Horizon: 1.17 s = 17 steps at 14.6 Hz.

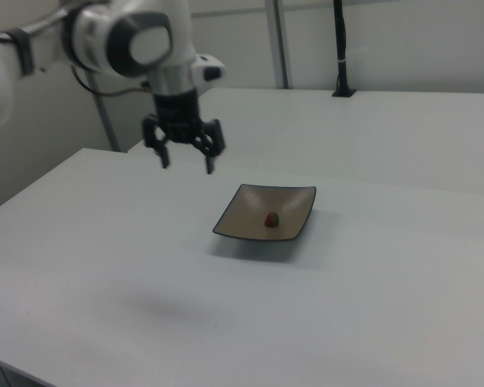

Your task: Strawberries on a ceramic plate

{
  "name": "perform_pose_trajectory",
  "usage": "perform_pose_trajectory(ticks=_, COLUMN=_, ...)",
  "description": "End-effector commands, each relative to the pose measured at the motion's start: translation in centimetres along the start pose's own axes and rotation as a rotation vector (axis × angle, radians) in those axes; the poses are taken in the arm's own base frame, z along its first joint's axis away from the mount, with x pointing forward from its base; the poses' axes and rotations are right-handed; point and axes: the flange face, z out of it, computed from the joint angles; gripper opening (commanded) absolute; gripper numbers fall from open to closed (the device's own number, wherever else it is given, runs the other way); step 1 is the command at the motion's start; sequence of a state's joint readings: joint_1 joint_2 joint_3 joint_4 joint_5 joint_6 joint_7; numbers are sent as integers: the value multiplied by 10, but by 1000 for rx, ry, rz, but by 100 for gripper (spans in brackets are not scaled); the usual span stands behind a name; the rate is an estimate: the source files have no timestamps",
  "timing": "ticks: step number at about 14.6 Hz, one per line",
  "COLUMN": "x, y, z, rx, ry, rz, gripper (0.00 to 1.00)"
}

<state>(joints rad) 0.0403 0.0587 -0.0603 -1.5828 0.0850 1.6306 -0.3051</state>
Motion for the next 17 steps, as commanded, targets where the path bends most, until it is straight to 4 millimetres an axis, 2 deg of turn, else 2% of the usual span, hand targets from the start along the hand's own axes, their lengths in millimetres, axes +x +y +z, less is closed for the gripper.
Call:
perform_pose_trajectory(ticks=1, x=-37, y=-31, z=-22, rx=23, ry=-57, rz=32, gripper=100)
perform_pose_trajectory(ticks=3, x=-34, y=-60, z=-23, rx=-4, ry=-70, rz=82, gripper=100)
perform_pose_trajectory(ticks=5, x=-24, y=-75, z=-23, rx=-13, ry=-8, rz=75, gripper=100)
perform_pose_trajectory(ticks=7, x=-12, y=-78, z=-16, rx=-13, ry=53, rz=78, gripper=100)
perform_pose_trajectory(ticks=13, x=-2, y=-79, z=-13, rx=-11, ry=88, rz=75, gripper=100)
perform_pose_trajectory(ticks=15, x=4, y=-91, z=-7, rx=-13, ry=83, rz=51, gripper=100)
perform_pose_trajectory(ticks=17, x=5, y=-93, z=-4, rx=-14, ry=81, rz=46, gripper=100)
